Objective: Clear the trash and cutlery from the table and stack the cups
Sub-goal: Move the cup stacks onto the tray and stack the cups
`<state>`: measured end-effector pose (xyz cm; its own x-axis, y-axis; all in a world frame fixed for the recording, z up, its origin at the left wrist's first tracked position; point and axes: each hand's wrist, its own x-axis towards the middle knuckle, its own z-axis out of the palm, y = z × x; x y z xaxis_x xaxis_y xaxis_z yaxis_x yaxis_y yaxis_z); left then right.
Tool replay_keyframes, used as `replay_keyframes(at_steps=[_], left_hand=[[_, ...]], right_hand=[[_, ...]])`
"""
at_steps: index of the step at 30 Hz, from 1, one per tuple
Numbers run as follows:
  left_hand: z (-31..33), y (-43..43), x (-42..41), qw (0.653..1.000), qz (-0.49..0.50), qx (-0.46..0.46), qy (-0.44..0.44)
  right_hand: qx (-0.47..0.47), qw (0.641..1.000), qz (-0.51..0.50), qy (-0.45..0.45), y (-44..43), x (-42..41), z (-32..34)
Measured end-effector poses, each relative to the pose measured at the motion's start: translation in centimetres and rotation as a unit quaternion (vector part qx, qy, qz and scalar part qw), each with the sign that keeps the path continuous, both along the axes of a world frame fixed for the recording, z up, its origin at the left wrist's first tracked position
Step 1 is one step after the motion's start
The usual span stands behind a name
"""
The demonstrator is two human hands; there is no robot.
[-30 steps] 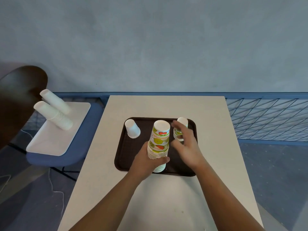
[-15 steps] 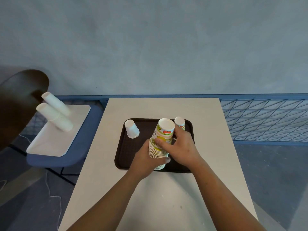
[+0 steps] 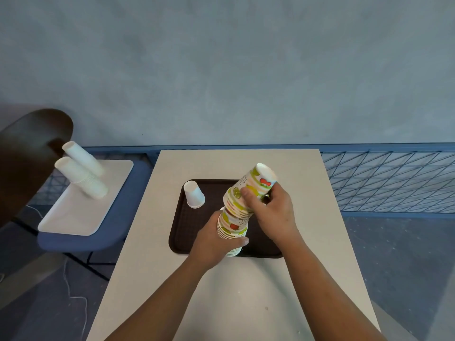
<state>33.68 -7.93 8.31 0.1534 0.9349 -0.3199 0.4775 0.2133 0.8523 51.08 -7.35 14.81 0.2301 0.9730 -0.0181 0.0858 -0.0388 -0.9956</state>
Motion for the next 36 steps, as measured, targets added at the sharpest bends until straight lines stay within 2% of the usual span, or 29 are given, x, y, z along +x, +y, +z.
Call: replay_keyframes(at_steps=[2, 5, 7, 9, 10, 12, 15, 17, 21, 26, 28, 32, 34, 36], left_hand=[[-0.2, 0.2, 0.0, 1.000, 0.006, -0.005, -0.006], [-0.6, 0.4, -0.1, 1.000, 0.017, -0.014, -0.021], [-0.8, 0.5, 0.0, 0.999, 0.022, -0.020, -0.029], [-1.0, 0.6, 0.0, 0.998, 0.029, -0.025, -0.041], [-1.1, 0.7, -0.1, 0.998, 0.033, -0.027, -0.046], [-1.4, 1.0, -0.2, 0.998, 0.039, -0.030, -0.050], [-1.9, 1.6, -0.4, 0.997, 0.043, -0.032, -0.057], [-2.1, 2.0, -0.5, 0.997, 0.044, -0.034, -0.058], [-2.1, 2.7, -0.5, 0.996, 0.049, -0.030, -0.067], [-2.3, 3.5, -0.8, 0.995, 0.049, -0.031, -0.076], [-2.3, 3.7, -0.9, 0.996, 0.050, -0.026, -0.071], [-2.5, 3.7, -0.8, 0.996, 0.053, -0.030, -0.068], [-2.4, 3.6, -0.5, 0.996, 0.054, -0.031, -0.070], [-2.3, 3.4, -0.3, 0.996, 0.048, -0.027, -0.073]], right_hand=[[-0.013, 0.990, -0.048, 0.130, 0.6, 0.2, -0.1], [-0.031, 0.927, -0.122, 0.353, 1.9, 1.1, -0.5], [-0.046, 0.889, -0.166, 0.425, 3.0, 2.0, -1.2], [-0.062, 0.871, -0.201, 0.443, 4.0, 3.1, -2.1], [-0.067, 0.871, -0.219, 0.435, 4.6, 3.6, -2.7], [-0.076, 0.894, -0.253, 0.362, 6.2, 4.4, -4.1], [-0.076, 0.950, -0.270, 0.139, 8.9, 5.3, -6.1], [-0.070, 0.969, -0.236, -0.001, 10.5, 5.3, -6.8], [-0.063, 0.978, -0.136, -0.147, 12.9, 5.0, -9.4], [-0.138, 0.958, -0.009, -0.251, 13.5, 5.2, -13.6], [-0.143, 0.950, 0.007, -0.278, 13.0, 5.2, -13.8], [-0.050, 0.952, -0.052, -0.296, 10.3, 4.0, -11.3], [0.024, 0.959, -0.090, -0.269, 8.4, 2.6, -8.8], [0.066, 0.976, -0.056, -0.197, 6.6, 1.5, -5.9]])
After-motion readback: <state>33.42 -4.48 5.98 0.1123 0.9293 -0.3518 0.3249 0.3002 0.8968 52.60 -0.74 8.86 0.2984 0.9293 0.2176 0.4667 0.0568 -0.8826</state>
